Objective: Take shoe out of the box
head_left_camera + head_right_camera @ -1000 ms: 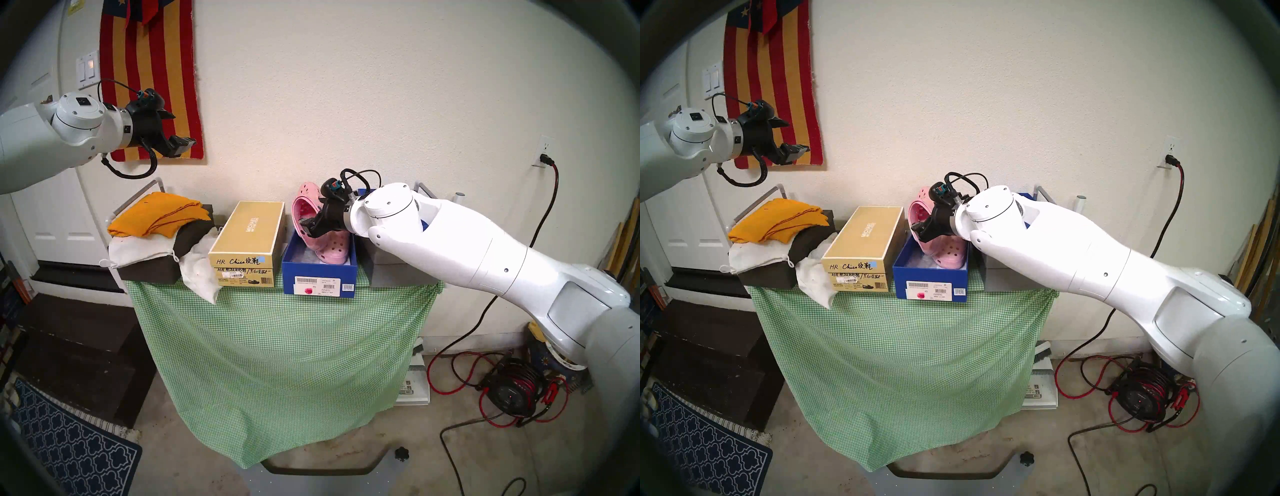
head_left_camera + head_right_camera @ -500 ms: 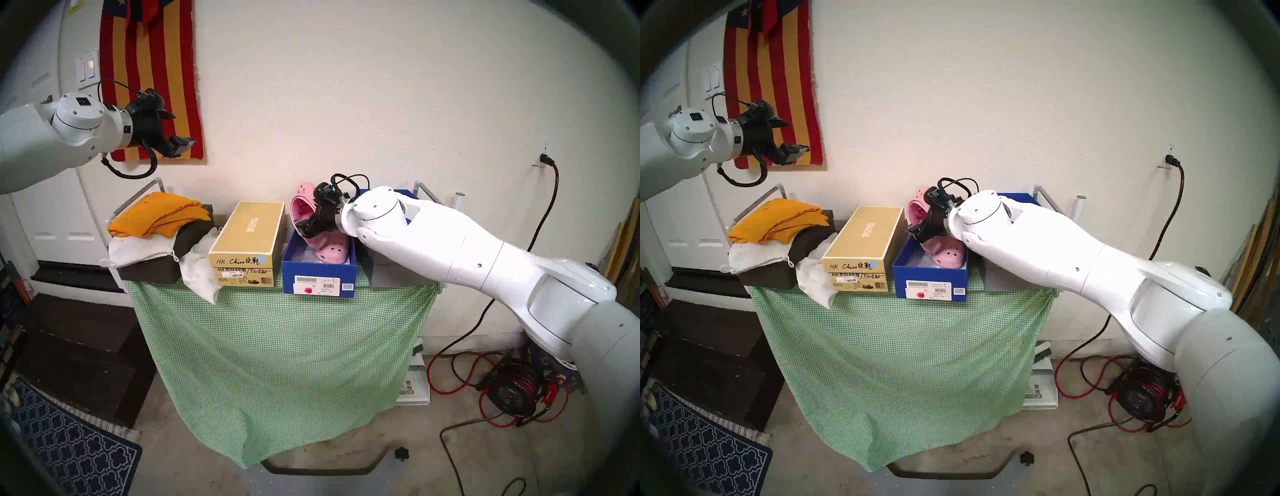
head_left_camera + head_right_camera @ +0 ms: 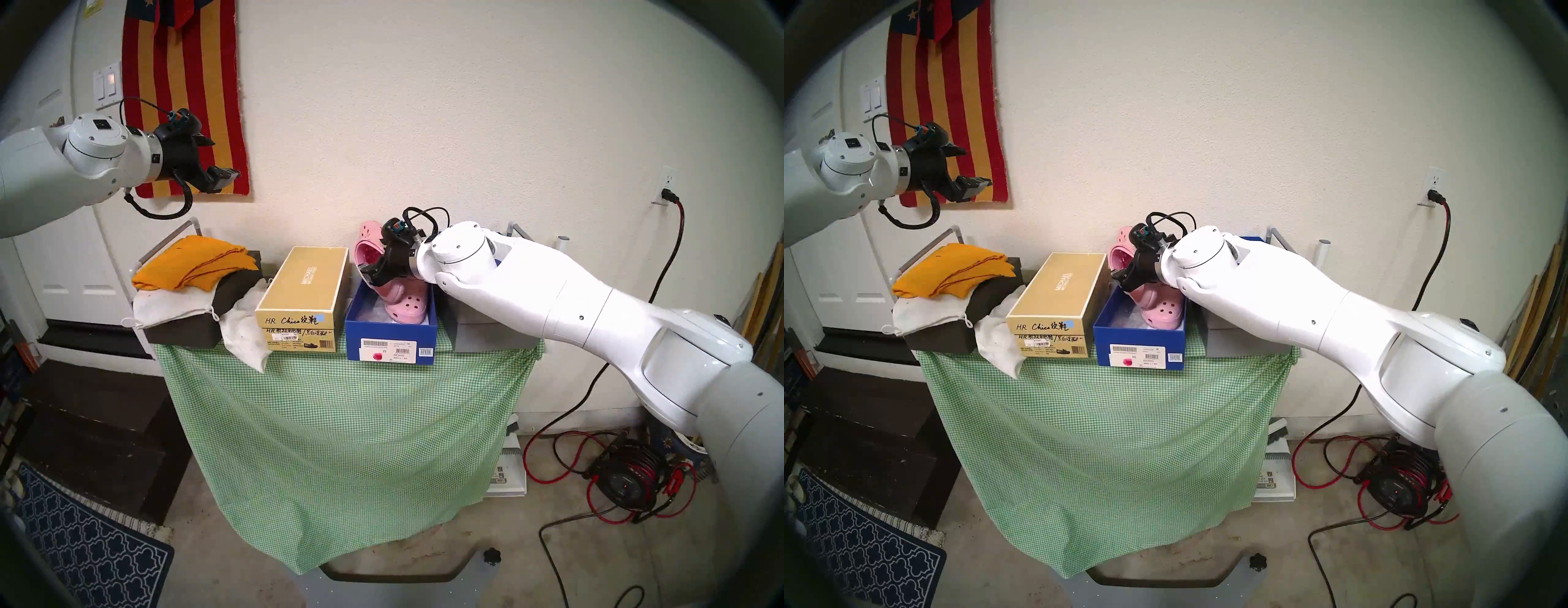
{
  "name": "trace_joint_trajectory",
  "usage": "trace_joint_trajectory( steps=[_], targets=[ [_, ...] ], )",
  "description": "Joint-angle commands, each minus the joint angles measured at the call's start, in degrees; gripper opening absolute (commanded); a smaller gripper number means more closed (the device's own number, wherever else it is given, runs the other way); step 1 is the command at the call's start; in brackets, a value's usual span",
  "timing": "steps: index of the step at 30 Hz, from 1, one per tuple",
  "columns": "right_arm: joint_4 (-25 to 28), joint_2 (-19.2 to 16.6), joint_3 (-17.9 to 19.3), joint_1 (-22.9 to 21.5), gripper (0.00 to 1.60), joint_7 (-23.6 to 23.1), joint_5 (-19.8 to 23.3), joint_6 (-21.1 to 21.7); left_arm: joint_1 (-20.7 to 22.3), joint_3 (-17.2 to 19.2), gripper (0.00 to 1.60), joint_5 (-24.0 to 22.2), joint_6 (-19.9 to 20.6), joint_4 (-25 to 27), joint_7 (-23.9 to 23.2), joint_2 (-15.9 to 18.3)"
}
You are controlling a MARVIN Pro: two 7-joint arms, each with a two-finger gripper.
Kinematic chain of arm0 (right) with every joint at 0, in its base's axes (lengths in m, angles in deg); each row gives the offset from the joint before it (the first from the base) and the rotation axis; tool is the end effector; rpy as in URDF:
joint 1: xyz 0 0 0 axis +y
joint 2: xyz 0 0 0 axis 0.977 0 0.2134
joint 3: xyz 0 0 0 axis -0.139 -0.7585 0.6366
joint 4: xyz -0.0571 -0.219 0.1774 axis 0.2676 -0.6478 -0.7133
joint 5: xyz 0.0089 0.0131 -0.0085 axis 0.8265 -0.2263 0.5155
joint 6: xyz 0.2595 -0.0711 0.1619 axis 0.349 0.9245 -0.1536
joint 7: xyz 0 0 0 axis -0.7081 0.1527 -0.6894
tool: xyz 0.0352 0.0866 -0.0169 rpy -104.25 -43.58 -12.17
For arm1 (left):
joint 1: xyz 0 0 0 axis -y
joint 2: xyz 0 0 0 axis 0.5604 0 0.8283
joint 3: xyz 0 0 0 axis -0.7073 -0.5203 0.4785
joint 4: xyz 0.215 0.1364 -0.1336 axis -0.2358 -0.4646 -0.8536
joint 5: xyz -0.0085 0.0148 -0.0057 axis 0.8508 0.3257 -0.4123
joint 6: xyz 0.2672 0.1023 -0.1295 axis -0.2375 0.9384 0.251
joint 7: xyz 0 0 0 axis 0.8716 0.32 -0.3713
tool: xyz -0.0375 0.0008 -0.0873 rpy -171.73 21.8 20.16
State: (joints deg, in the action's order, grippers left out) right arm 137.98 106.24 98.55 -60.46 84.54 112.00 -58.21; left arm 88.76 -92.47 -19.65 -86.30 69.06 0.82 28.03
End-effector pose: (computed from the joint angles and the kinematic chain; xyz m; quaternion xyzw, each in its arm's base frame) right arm 0.5676 0.1588 -0.0984 -0.6739 -0.4357 -0.5941 0.0546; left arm 0.5045 0.1868 0.0775 -0.6821 0.3557 -0.6196 0.1560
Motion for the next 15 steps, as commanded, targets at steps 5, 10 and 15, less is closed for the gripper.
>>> trace_joint_trajectory(
  steps=[5, 10, 15],
  targets=[
    [2.83, -1.42, 1.08, 0.34, 0.10, 0.29, 0.87, 0.39, 0.05, -0.01, 1.60, 0.08, 0.06, 0.00, -0.10, 0.01],
    [3.00, -1.23, 1.00, 0.25, 0.72, 0.37, 0.52, 0.00, 0.05, -0.01, 1.60, 0.07, 0.06, 0.00, -0.10, 0.01],
    [3.20, -0.84, 0.97, 0.01, 0.00, 0.40, 0.49, 0.29, 0.05, -0.02, 1.60, 0.07, 0.05, 0.00, -0.10, 0.01]
  ],
)
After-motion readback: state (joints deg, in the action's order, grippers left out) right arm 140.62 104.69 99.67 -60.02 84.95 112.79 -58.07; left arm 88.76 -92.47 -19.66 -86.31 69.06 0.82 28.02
